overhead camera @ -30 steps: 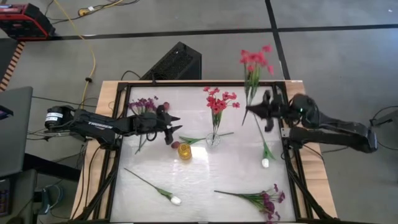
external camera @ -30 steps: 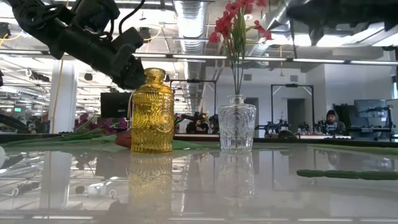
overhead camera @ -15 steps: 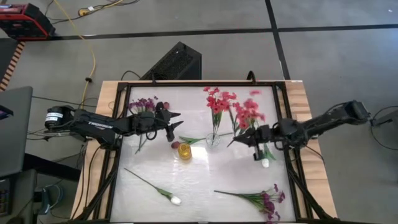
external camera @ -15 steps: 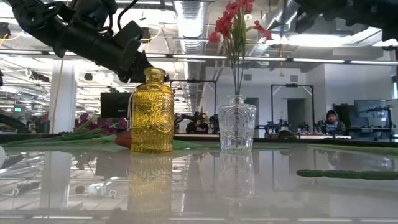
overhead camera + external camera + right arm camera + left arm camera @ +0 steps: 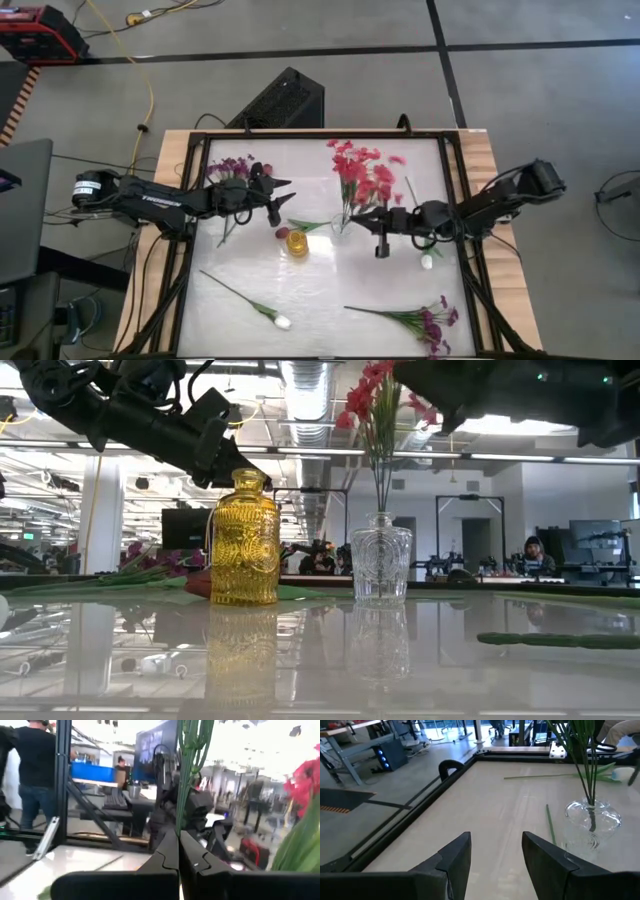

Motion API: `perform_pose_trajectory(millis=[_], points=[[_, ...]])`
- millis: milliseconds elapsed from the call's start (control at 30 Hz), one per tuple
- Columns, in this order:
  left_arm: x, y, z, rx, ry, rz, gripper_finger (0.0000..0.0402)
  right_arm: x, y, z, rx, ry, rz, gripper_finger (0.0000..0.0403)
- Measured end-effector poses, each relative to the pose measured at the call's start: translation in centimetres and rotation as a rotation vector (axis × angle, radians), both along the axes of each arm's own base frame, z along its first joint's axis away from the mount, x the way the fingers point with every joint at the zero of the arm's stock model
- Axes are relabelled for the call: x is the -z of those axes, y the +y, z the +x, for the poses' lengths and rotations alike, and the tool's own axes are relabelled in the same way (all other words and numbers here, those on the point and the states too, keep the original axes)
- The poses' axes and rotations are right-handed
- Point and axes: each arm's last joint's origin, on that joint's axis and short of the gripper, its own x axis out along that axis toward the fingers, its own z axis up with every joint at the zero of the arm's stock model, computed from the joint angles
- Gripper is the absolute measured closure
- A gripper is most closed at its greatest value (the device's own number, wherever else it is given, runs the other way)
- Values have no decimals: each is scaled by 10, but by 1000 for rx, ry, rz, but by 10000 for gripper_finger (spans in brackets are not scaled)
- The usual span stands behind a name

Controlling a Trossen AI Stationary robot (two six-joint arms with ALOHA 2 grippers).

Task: Sort flowers into vase by color
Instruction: Put the red flowers into the transparent vase

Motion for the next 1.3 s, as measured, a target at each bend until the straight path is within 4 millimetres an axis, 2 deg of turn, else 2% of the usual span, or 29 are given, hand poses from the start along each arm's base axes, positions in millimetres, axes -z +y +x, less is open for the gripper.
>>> perform_pose_trajectory(millis=[333, 667, 1200, 1300], points=[[0, 0, 0, 4, 8, 13, 235, 13, -2, 14, 27, 73, -17, 385], [0, 0, 0, 4, 10, 11, 235, 13, -2, 13, 58, 81, -51, 385], [0, 0, 0, 4, 8, 9, 235, 26, -3, 14, 75, 210, -34, 384], [0, 0, 0, 3, 9, 9, 235, 27, -2, 14, 70, 219, -27, 368]])
